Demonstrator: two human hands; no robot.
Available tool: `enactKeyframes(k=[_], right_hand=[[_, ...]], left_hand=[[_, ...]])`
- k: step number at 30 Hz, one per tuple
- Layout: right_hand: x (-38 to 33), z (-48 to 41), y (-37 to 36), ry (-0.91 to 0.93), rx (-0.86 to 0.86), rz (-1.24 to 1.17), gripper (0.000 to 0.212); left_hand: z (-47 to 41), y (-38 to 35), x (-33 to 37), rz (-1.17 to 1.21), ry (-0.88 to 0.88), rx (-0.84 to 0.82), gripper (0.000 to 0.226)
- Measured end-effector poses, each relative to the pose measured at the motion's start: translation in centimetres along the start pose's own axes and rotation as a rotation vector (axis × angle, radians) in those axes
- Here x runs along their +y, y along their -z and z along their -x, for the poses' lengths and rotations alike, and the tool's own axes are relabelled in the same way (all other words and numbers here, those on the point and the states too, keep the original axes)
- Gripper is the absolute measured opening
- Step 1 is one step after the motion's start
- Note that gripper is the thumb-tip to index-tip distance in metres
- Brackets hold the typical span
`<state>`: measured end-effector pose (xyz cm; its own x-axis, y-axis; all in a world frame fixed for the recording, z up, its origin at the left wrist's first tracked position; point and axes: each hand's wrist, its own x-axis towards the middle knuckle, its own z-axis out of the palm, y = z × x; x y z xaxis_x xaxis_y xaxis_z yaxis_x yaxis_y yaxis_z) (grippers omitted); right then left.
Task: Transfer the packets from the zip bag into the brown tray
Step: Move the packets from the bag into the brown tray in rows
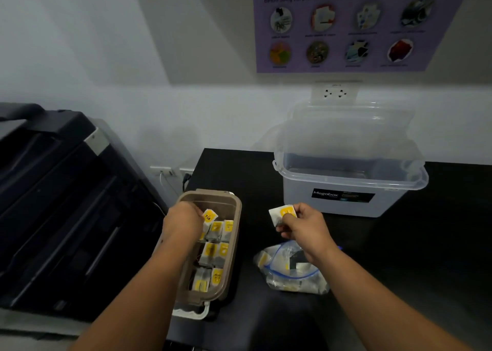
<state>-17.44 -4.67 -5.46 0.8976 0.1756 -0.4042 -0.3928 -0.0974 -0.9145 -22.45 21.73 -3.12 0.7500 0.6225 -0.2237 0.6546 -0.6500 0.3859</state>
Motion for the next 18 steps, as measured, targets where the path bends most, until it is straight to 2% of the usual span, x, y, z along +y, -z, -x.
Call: enactKeyframes(k=[2, 7, 10, 18], right_hand=[[0.0, -0.1, 0.1, 0.002, -0.019, 0.001, 0.011], [0.1, -0.4, 0.5, 0.003, -0.056, -0.008, 0.011], [0.2, -0.6, 0.8, -0.003, -0.070, 0.006, 0.010], [0.2, -0.7, 1.7, -0.017, -0.107, 0.051, 0.012]], left_hand=[[-0.1, -0.3, 0.5, -0.198, -0.022, 0.039, 0.022], [-0.6, -1.6, 1.2, -0.430, -0.002, -0.014, 0.016], [-1.3, -2.6, 0.2, -0.487, -0.052, -0.018, 0.018], [-2.1, -3.5, 0.4, -0.464, -0.024, -0.104, 0.022]])
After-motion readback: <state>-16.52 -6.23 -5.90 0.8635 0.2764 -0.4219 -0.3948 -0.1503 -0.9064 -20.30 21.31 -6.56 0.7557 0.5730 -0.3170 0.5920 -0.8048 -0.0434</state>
